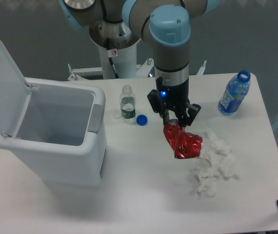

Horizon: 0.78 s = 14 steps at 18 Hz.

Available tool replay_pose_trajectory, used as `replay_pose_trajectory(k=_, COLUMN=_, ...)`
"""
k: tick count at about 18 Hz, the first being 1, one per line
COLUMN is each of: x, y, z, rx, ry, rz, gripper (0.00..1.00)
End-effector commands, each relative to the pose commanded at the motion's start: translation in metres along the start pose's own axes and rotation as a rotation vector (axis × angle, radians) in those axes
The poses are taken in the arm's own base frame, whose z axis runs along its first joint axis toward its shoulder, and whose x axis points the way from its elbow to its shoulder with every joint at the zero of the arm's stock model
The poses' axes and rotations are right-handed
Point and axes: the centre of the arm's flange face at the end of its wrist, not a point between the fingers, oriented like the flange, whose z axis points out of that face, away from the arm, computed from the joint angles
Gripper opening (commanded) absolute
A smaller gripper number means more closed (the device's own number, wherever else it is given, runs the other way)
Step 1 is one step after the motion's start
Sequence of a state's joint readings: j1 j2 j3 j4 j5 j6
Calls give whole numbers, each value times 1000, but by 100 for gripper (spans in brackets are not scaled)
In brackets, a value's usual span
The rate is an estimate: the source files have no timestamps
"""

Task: Place the cans in the trash can
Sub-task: 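Close the gripper on the crumpled red plastic bag and lift it, then carry the red bag up and over into the open white trash bin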

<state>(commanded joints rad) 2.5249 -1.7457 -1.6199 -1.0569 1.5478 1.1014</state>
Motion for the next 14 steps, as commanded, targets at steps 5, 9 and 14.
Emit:
replay_pose_trajectory(k=5, x=-3, y=1, z=-2, rx=8, ry=-3, rz=-7, gripper=52)
replay_pose_trajectory(k=9, x=-6, y=2, z=-16, rx=26, ry=-21, rz=-28, gripper=52)
replay_pose_trajectory(k=14, x=-11, y=2, z=-49, rx=116, ry=-16, rz=-215, gripper=52)
